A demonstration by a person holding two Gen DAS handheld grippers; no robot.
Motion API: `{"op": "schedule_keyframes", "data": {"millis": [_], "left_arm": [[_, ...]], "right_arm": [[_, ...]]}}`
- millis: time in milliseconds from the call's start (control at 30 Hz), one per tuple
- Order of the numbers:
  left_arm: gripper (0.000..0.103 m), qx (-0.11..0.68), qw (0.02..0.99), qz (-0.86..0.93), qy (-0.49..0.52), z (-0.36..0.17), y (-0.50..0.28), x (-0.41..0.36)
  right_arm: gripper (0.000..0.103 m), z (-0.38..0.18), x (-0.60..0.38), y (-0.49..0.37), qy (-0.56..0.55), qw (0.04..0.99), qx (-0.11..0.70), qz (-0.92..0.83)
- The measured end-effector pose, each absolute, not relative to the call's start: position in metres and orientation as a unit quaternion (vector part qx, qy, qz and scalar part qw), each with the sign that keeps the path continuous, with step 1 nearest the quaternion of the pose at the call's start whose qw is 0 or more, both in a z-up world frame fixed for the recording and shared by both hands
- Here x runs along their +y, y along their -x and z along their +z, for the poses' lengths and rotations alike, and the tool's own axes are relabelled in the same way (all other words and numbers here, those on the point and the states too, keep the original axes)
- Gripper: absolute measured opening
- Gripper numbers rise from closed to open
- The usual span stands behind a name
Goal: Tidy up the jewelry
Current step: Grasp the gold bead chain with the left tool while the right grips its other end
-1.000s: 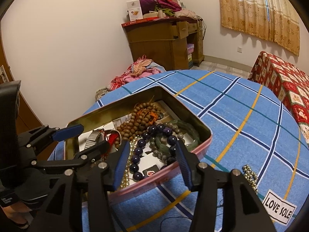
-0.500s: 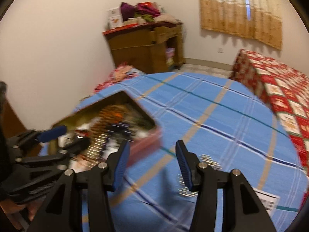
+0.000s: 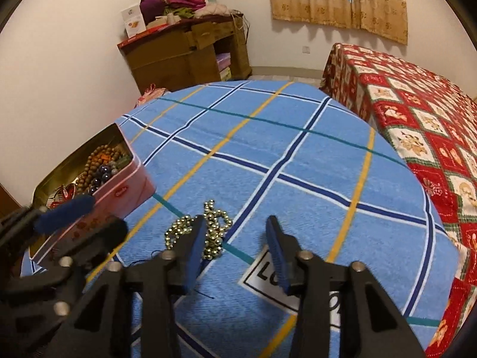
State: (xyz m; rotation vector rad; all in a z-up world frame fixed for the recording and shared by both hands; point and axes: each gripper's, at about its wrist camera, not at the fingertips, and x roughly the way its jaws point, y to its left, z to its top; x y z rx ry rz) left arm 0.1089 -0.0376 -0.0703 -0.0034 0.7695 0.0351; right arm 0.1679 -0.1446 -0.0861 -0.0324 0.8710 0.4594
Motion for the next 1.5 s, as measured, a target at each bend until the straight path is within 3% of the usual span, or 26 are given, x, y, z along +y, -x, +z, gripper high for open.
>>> {"op": "schedule_keyframes", "data": {"millis": [200,300,467,600,667,700,1133,1500], "left_arm": [[0.037,0.392,0.920,0.005,0.004,-0.082,-0.113,-0.040],[0.036,0.406,0.914,-0.006,0.017,-0.093,-0.118,-0.040],[0.034,0.421,0.906,-0.028,0.042,-0.097,-0.123,-0.035],[0.011,0.435,0.896,-0.067,0.056,-0.104,-0.135,-0.040],[0.001,0.431,0.897,-0.084,0.057,-0.103,-0.137,-0.045],[0.000,0.428,0.898,-0.084,0.048,-0.103,-0.136,-0.048],[0.001,0.362,0.926,-0.105,0.023,-0.053,-0.090,-0.042],[0.002,0.365,0.926,-0.095,0.018,-0.068,-0.083,-0.030]], "right_arm": [[0.039,-0.095,-0.150,-0.168,0.018,0.869,0.435,0.236],[0.031,-0.097,-0.146,-0.167,0.036,0.861,0.441,0.250],[0.031,-0.098,-0.144,-0.160,0.059,0.855,0.439,0.271],[0.026,-0.100,-0.142,-0.162,0.062,0.850,0.443,0.278],[0.011,-0.100,-0.137,-0.160,0.065,0.845,0.440,0.296],[0.011,-0.100,-0.137,-0.161,0.065,0.845,0.440,0.297],[0.009,-0.055,-0.138,-0.124,0.016,0.859,0.387,0.334],[0.010,-0.064,-0.143,-0.121,0.049,0.866,0.390,0.308]]}}
